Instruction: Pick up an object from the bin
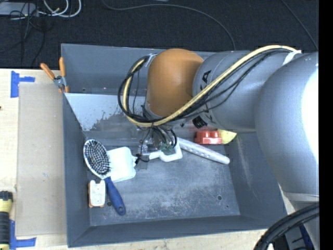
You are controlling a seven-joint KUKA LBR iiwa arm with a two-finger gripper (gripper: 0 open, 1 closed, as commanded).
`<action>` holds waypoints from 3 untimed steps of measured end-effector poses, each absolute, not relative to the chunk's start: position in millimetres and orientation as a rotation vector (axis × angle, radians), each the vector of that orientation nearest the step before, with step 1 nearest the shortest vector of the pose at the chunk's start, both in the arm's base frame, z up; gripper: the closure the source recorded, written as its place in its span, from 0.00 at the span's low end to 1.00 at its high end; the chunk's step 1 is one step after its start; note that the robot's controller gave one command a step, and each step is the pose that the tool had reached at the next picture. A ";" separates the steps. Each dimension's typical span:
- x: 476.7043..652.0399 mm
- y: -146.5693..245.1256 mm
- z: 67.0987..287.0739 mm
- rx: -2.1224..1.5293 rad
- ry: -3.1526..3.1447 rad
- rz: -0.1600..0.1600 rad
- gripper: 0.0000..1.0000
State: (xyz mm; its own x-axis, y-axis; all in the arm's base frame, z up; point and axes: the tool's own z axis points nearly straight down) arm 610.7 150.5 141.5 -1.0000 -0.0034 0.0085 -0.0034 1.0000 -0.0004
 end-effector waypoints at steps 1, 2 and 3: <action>612.6 150.0 146.4 0.001 -3.141 -0.001 0.00; 581.1 141.8 124.0 0.232 -3.135 -0.003 0.00; 569.3 147.8 78.5 0.634 -3.074 -0.003 0.00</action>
Offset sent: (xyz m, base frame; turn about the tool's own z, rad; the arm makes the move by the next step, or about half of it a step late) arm -0.0681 -0.0209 -0.0471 -0.3014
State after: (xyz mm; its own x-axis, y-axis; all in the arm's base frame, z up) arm 569.3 147.8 78.5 -0.9185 -0.3955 0.0027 -0.3955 0.9185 0.0022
